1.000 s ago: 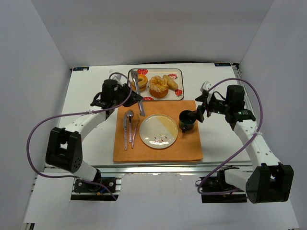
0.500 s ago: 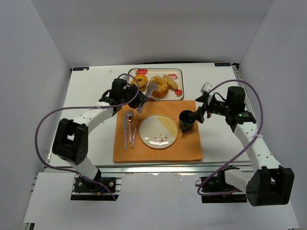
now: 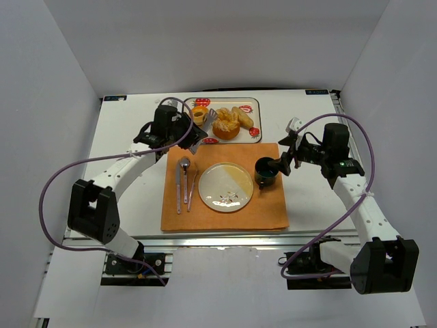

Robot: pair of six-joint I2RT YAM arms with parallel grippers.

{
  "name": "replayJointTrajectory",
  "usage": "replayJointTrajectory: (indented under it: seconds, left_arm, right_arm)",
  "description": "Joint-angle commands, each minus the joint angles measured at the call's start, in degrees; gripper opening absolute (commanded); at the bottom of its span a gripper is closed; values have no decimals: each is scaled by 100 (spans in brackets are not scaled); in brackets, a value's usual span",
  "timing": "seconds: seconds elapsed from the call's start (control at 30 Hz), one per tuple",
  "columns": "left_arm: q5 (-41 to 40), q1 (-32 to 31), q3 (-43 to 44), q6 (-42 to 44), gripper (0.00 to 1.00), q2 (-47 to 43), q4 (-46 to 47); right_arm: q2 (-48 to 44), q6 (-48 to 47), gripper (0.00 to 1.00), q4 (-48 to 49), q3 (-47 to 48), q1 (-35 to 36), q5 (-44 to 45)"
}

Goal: Place the bread

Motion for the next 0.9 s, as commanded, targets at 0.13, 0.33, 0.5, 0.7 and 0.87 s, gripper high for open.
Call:
replayJointTrajectory:
  seconds: [0.13, 0.33, 0.5, 0.7, 0.87]
  left_arm:
    - [-228, -50, 77, 119, 48, -242, -312]
    - [-351, -85, 630, 347, 51, 250, -628]
    - [-298, -85, 894, 382, 53, 514, -576]
    - [-254, -103, 1043, 444, 55, 804, -637]
    - [-149, -112, 1202, 453, 55, 962, -620]
  right_arm:
    - [-14, 46, 89, 188, -1, -22, -99]
    - [-58, 29, 89, 197, -54, -22, -90]
    - [-136, 29, 89, 214, -124, -22, -47]
    - [-181, 11, 89, 241, -185, -40, -29]
    - [-154, 28, 89, 250, -177, -48, -64]
